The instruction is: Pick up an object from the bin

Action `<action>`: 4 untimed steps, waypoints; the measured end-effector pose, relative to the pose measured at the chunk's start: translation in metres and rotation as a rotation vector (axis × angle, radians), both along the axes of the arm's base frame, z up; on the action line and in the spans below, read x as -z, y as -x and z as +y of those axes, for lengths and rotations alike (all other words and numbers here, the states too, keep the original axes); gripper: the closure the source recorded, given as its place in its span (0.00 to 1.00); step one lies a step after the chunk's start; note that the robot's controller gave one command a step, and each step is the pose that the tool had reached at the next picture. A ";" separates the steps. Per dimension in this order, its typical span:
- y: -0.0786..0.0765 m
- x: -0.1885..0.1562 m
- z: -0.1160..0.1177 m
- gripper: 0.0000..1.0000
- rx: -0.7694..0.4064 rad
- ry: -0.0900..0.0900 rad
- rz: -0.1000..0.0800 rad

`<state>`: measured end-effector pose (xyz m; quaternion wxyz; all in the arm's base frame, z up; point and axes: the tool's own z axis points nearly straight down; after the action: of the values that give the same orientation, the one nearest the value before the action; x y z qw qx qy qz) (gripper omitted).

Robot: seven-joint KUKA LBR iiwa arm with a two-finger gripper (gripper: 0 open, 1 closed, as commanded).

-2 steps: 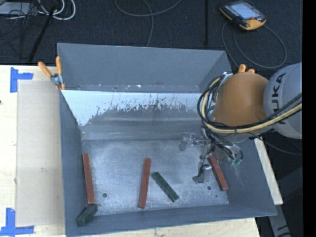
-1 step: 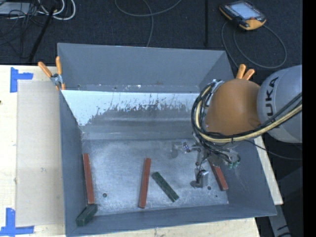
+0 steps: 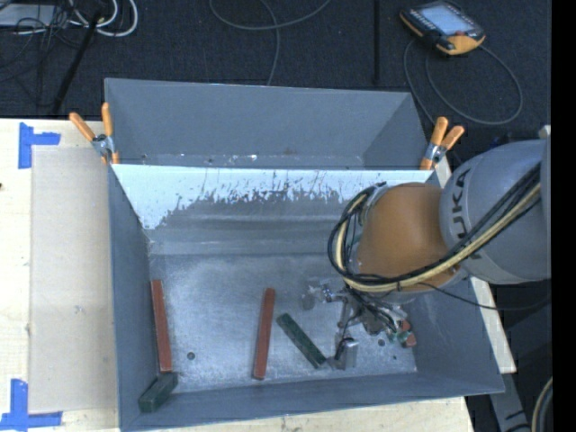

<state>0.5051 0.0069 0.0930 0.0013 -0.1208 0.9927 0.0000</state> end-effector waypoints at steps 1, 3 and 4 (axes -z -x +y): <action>0.010 0.025 0.009 0.00 -0.059 0.000 0.007; 0.008 0.023 0.017 0.00 -0.553 -0.002 0.002; 0.019 0.022 0.001 0.00 -0.362 0.003 -0.009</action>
Offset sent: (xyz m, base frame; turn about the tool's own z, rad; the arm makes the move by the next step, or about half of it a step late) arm 0.0276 0.0621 -0.0230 -0.5988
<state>0.4860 0.0081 0.0713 0.0057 -0.2974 0.9547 -0.0018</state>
